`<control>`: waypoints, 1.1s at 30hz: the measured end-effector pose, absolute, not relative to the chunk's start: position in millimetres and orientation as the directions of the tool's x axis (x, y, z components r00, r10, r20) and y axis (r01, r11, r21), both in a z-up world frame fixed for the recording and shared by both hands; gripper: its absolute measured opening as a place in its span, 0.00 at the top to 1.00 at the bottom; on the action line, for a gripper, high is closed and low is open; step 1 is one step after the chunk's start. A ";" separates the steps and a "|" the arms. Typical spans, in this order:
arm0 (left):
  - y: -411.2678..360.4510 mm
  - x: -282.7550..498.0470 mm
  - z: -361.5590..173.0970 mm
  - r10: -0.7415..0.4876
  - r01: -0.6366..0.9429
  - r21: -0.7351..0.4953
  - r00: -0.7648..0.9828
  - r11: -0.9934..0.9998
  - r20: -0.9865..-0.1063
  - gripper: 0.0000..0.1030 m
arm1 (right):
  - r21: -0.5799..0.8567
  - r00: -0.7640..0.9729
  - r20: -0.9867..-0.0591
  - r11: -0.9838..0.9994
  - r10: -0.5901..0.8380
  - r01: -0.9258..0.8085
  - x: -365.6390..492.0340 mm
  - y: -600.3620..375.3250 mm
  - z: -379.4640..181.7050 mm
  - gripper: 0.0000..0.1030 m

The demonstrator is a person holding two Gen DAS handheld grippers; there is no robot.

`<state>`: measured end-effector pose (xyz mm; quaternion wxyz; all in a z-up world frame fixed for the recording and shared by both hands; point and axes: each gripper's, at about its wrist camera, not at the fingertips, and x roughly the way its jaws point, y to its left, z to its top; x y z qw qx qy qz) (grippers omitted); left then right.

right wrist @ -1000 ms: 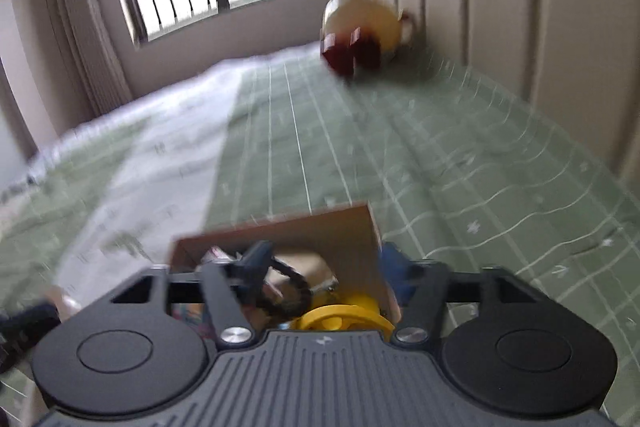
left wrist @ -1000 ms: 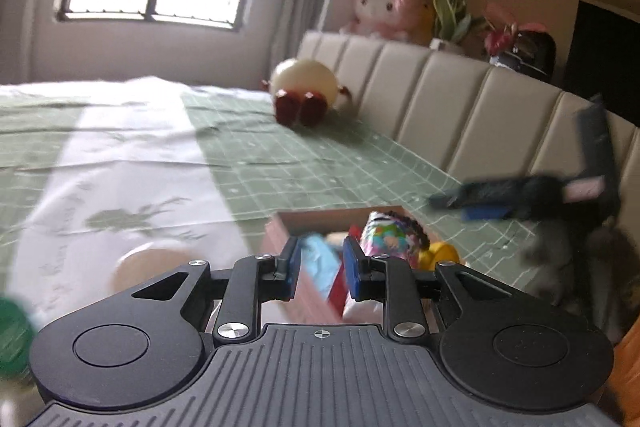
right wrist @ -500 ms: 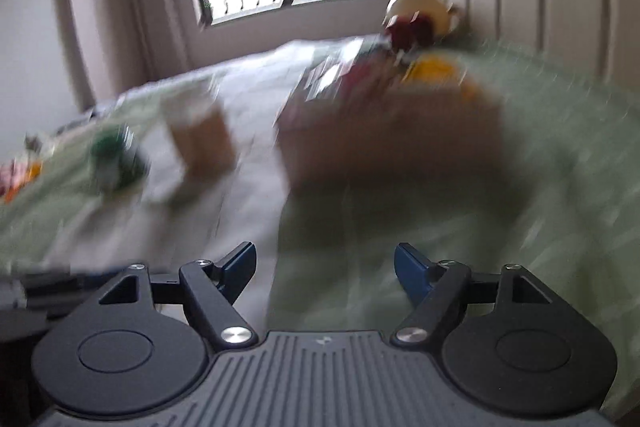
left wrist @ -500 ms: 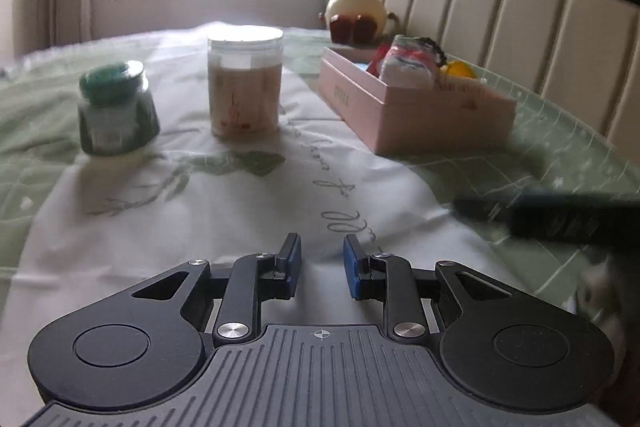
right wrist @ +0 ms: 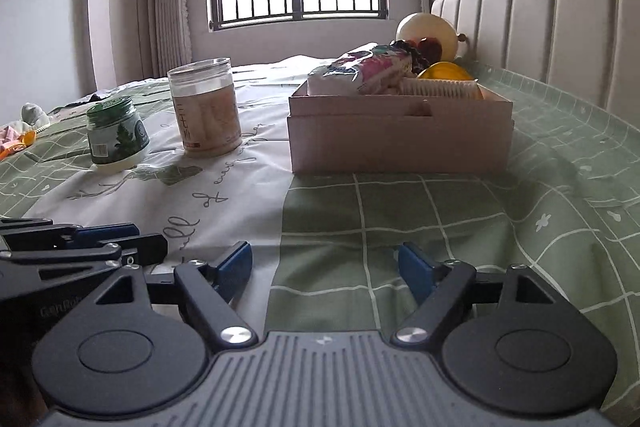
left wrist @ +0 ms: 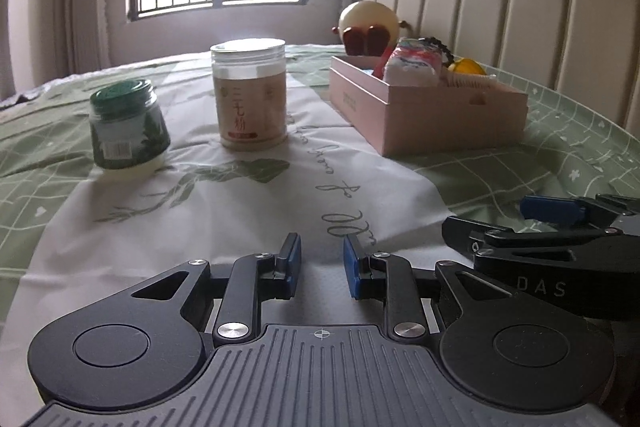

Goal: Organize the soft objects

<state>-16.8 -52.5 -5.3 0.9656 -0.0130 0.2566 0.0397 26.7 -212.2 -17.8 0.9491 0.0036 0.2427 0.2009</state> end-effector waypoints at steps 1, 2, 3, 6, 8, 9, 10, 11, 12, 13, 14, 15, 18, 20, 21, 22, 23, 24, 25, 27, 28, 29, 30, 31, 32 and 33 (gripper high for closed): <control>-53.3 -17.2 -5.6 0.072 -0.082 0.001 0.866 0.997 -0.495 0.75 | 0.108 0.801 -0.458 0.919 0.385 -0.380 26.9 -212.7 -18.2 0.21; -54.4 -17.3 -5.9 0.075 -0.083 0.007 0.867 0.997 -0.493 0.75 | 0.109 0.802 -0.456 0.918 0.386 -0.381 26.6 -212.9 -18.3 0.21; -55.2 -17.8 -5.8 0.078 -0.083 0.012 0.867 0.996 -0.492 0.75 | 0.109 0.802 -0.455 0.918 0.387 -0.381 26.2 -212.8 -18.4 0.21; -55.8 -18.3 -5.8 0.080 -0.083 0.015 0.867 0.996 -0.491 0.75 | 0.107 0.804 -0.451 0.918 0.388 -0.382 24.2 -213.5 -18.4 0.21; -55.9 -18.3 -5.8 0.080 -0.083 0.016 0.868 0.996 -0.491 0.75 | 0.109 0.804 -0.450 0.918 0.389 -0.382 24.0 -213.5 -18.5 0.21; -56.2 -18.4 -5.9 0.081 -0.084 0.016 0.867 0.996 -0.491 0.75 | 0.108 0.805 -0.450 0.918 0.388 -0.382 23.9 -213.4 -18.3 0.21; -55.9 -18.4 -5.8 0.080 -0.083 0.016 0.868 0.996 -0.491 0.75 | 0.108 0.805 -0.449 0.918 0.388 -0.382 23.7 -213.4 -18.3 0.21; -55.7 -18.4 -5.8 0.080 -0.083 0.016 0.868 0.996 -0.491 0.75 | 0.107 0.805 -0.448 0.918 0.388 -0.383 23.3 -213.6 -18.2 0.21; -55.7 -18.4 -5.7 0.080 -0.083 0.016 0.868 0.996 -0.491 0.75 | 0.106 0.806 -0.448 0.918 0.388 -0.383 23.1 -213.6 -18.1 0.21; -55.9 -18.4 -5.8 0.080 -0.083 0.016 0.868 0.996 -0.491 0.75 | 0.106 0.806 -0.448 0.918 0.388 -0.383 22.9 -213.5 -18.0 0.21; -55.8 -18.4 -5.7 0.080 -0.083 0.016 0.868 0.996 -0.491 0.75 | 0.106 0.806 -0.448 0.918 0.388 -0.383 22.9 -213.4 -18.0 0.21; -56.0 -18.5 -5.8 0.080 -0.083 0.016 0.868 0.996 -0.490 0.75 | 0.106 0.806 -0.448 0.918 0.388 -0.383 22.9 -213.4 -18.0 0.21; -56.0 -18.4 -5.8 0.080 -0.083 0.015 0.868 0.996 -0.490 0.75 | 0.107 0.806 -0.448 0.918 0.388 -0.383 22.8 -213.3 -18.1 0.21; -55.9 -18.4 -5.8 0.080 -0.083 0.016 0.868 0.996 -0.491 0.75 | 0.106 0.806 -0.448 0.918 0.388 -0.382 23.1 -213.3 -18.2 0.21; -56.2 -18.4 -5.9 0.080 -0.083 0.016 0.868 0.996 -0.491 0.75 | 0.107 0.806 -0.448 0.918 0.388 -0.382 23.1 -213.3 -18.2 0.21; -56.0 -18.4 -5.9 0.080 -0.083 0.015 0.868 0.996 -0.490 0.75 | 0.107 0.806 -0.448 0.918 0.388 -0.382 23.1 -213.3 -18.2 0.21; -55.8 -18.4 -5.9 0.080 -0.083 0.015 0.868 0.996 -0.490 0.75 | 0.107 0.806 -0.448 0.918 0.388 -0.382 23.1 -213.3 -18.1 0.21; -55.8 -18.4 -5.9 0.080 -0.083 0.015 0.868 0.996 -0.490 0.75 | 0.107 0.806 -0.448 0.918 0.388 -0.382 23.0 -213.3 -18.2 0.21; -55.9 -18.4 -5.9 0.080 -0.083 0.015 0.868 0.996 -0.490 0.75 | 0.107 0.806 -0.448 0.918 0.388 -0.382 23.0 -213.4 -18.1 0.21; -56.1 -18.4 -6.0 0.080 -0.083 0.015 0.868 0.996 -0.490 0.75 | 0.107 0.806 -0.448 0.918 0.388 -0.382 23.0 -213.4 -18.1 0.21; -56.1 -18.3 -6.0 0.080 -0.083 0.016 0.868 0.996 -0.490 0.75 | 0.107 0.806 -0.447 0.918 0.388 -0.382 22.9 -213.4 -18.1 0.21; -55.8 -18.3 -5.9 0.080 -0.083 0.015 0.868 0.996 -0.490 0.75 | 0.107 0.806 -0.448 0.918 0.388 -0.382 23.0 -213.4 -18.1 0.21; -55.8 -18.3 -5.9 0.080 -0.083 0.016 0.868 0.996 -0.490 0.75 | 0.107 0.806 -0.448 0.918 0.388 -0.382 23.0 -213.4 -18.1 0.21; -55.8 -18.3 -5.9 0.080 -0.083 0.016 0.868 0.996 -0.490 0.75 | 0.107 0.806 -0.448 0.918 0.388 -0.382 23.0 -213.4 -18.2 0.21; -56.0 -18.3 -6.0 0.080 -0.083 0.016 0.868 0.996 -0.490 0.75 | 0.107 0.806 -0.448 0.918 0.388 -0.382 23.0 -213.4 -18.2 0.21; -56.1 -18.3 -6.0 0.080 -0.083 0.015 0.868 0.996 -0.490 0.75 | 0.107 0.806 -0.447 0.918 0.388 -0.382 23.0 -213.4 -18.2 0.21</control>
